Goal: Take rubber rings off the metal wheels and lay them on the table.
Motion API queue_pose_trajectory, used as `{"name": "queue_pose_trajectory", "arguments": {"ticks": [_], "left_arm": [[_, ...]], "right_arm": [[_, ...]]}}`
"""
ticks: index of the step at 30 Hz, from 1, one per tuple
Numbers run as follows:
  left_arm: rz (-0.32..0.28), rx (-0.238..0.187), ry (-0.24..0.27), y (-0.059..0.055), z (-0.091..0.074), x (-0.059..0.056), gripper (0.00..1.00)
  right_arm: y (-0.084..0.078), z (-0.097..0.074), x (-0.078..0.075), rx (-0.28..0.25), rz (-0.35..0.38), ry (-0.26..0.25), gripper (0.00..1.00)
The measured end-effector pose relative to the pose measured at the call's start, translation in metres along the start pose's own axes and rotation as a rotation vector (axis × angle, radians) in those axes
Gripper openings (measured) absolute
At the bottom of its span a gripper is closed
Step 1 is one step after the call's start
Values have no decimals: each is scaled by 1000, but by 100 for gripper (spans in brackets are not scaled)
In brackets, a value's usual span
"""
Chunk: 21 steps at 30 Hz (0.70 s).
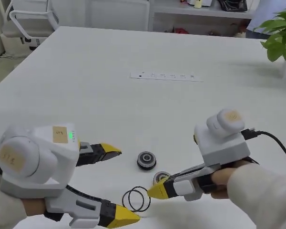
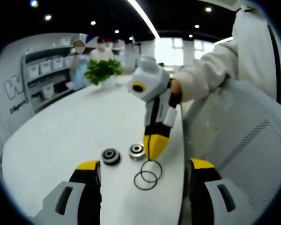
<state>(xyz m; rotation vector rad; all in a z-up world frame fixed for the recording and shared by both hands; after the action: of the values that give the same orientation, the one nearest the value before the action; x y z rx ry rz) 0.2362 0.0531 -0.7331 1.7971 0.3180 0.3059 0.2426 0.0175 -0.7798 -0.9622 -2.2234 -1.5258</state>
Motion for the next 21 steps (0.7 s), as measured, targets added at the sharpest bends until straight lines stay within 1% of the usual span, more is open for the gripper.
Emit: {"name": "queue_pose_trajectory", "arguments": {"ticks": [4, 8, 13, 21], "left_arm": [[-4, 2, 1, -1, 0, 0, 77], [-6, 7, -4, -2, 0, -1, 76], [-7, 12, -4, -3, 0, -1, 76], [3, 13, -9, -3, 0, -2, 75]], "right_arm": [[-3, 1, -2, 12, -5, -5, 0], [-7, 1, -6, 24, -16, -21, 0], [-8, 2, -8, 21, -14, -29, 0], [-10, 3, -15, 24, -40, -65, 0]]}}
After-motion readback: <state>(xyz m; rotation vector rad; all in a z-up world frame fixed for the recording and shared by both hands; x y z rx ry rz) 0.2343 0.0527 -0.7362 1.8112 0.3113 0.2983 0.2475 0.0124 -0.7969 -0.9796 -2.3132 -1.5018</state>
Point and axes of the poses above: the centre of the closed fingertips' face, and the gripper's own axes: z roughly forward along the fingers, x roughly to its left, y roughly out of its top, the point moved 1 cm from there along -z, roughly backward along the fingers, and after that the axes turned 14 degrees about -x, right-handed, at the moved point
